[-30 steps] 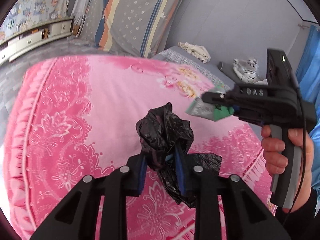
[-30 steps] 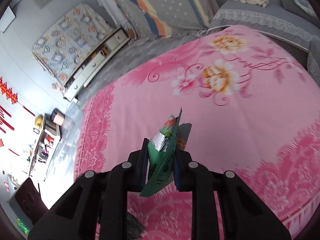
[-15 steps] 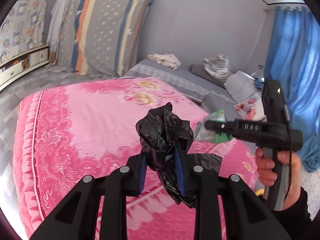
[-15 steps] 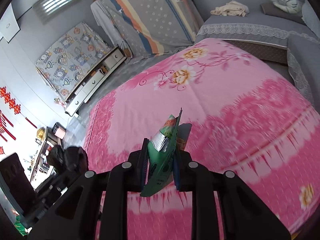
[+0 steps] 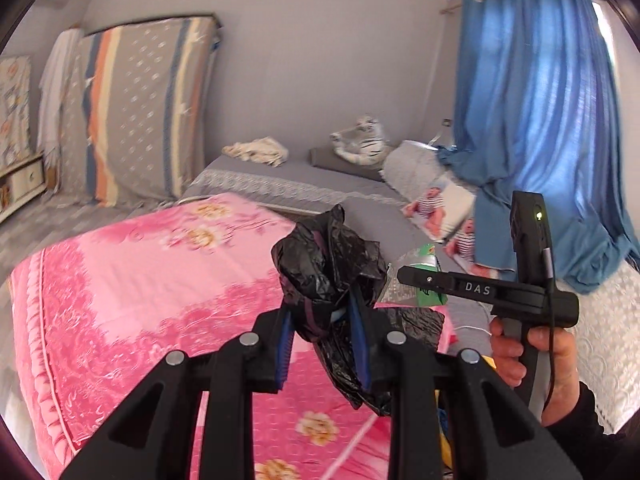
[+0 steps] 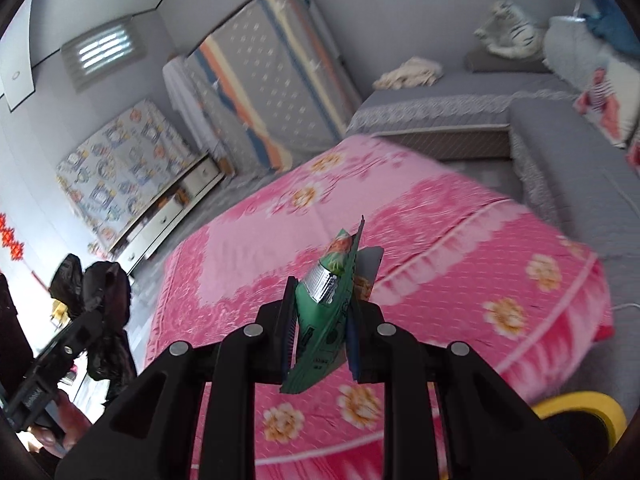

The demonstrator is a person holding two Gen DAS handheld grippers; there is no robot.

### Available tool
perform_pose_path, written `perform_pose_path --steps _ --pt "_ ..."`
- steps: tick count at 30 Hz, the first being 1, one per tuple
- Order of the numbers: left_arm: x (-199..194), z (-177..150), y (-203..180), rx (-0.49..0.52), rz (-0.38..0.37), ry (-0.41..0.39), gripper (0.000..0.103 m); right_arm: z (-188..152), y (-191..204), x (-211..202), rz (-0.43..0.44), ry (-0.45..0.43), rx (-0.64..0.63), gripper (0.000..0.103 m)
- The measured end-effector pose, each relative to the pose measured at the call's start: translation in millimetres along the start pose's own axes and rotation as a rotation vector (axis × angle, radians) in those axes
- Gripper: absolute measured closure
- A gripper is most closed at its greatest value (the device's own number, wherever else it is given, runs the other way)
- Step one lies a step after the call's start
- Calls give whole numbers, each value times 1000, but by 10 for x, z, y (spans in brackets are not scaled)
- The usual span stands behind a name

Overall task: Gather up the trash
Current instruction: 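Lift and carry the black bag and green packet with both tools to the yellow bin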

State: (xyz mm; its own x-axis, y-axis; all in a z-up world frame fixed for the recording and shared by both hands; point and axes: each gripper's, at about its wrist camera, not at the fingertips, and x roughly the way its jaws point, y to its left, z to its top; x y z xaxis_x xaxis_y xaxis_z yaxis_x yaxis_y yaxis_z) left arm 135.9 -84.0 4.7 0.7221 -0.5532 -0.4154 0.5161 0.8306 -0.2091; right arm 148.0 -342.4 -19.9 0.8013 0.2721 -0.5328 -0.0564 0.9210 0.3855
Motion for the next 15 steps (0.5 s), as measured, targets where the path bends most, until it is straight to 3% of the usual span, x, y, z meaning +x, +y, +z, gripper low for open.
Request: perform_pose_path --steps 15 --pt "61 -80 -1074 177 -170 -9 79 -551 -854 -1170 -235 -195 144 83"
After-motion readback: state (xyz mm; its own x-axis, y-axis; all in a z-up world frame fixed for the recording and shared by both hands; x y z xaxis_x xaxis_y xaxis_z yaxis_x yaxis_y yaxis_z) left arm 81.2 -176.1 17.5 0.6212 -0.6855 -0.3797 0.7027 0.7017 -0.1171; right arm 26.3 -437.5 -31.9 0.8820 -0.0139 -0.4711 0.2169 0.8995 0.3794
